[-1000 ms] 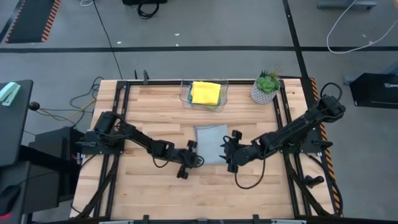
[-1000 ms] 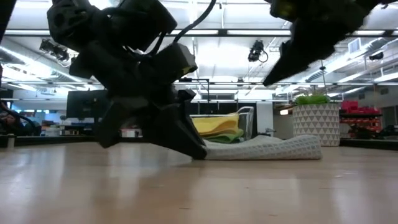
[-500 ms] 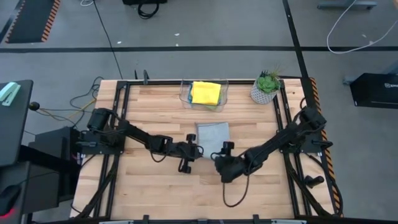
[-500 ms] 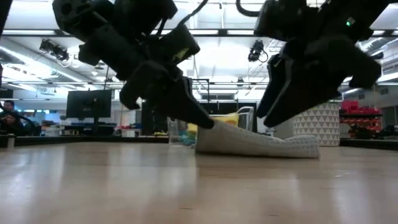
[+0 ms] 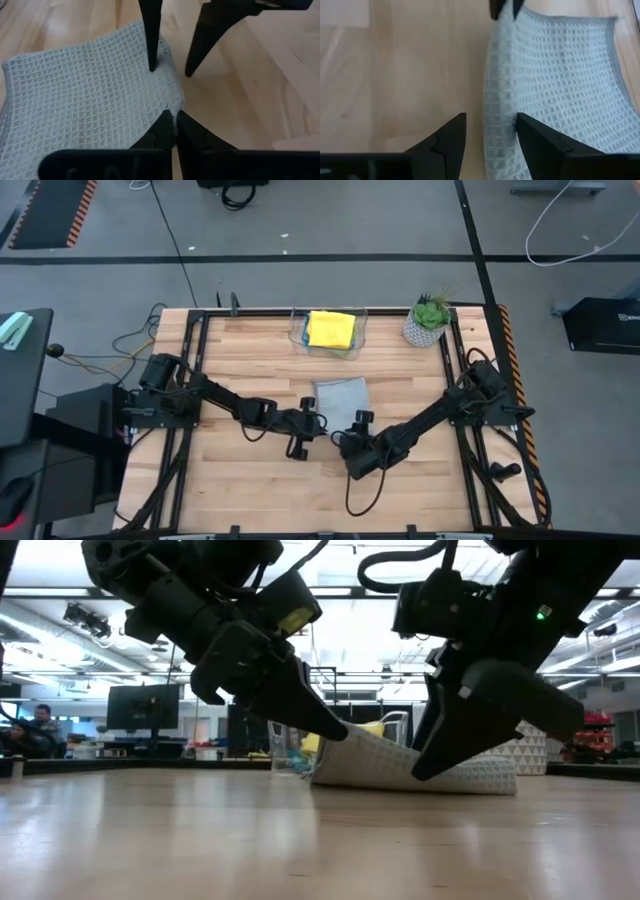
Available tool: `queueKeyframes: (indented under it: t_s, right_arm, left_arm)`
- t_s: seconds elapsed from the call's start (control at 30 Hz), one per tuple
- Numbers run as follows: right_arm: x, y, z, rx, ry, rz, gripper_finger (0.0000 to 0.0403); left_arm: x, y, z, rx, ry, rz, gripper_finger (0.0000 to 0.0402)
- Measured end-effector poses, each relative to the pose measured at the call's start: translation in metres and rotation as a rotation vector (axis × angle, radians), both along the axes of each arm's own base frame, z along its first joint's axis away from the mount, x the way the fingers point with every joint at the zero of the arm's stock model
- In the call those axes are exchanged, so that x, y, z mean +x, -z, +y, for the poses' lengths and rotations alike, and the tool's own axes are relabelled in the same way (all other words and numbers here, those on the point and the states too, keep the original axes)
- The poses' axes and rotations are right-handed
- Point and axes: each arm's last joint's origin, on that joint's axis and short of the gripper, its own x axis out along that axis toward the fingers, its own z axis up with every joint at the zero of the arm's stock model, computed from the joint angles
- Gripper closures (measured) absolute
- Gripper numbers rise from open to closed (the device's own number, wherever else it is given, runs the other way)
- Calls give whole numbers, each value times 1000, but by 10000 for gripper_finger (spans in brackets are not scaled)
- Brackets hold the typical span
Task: Fold microfiber towels
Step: Fold the gray microfiber towel
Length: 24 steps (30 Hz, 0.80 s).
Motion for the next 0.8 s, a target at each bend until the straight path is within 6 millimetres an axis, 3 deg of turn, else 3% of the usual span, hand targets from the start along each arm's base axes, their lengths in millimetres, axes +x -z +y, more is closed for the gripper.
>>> queueKeyframes:
  t_s: [0.23,0.47,0.57,0.63,0.8]
  right_arm:
    - [-2,4,-2,-10,40,6,259]
    - [-3,4,-3,-27,55,2,359]
    - [-3,4,-3,-28,55,2,384]
    - [-4,3,-3,-29,54,5,390]
    - [-6,-9,-3,-10,47,24,391]
  left_arm:
    - [0,-1,0,-11,-6,-9,388]
    - [1,-1,0,-19,-10,-16,389]
    - [1,-1,0,-21,-11,-16,389]
    - [1,-2,0,-39,-23,-15,371]
    - [-10,-22,3,-74,-44,21,273]
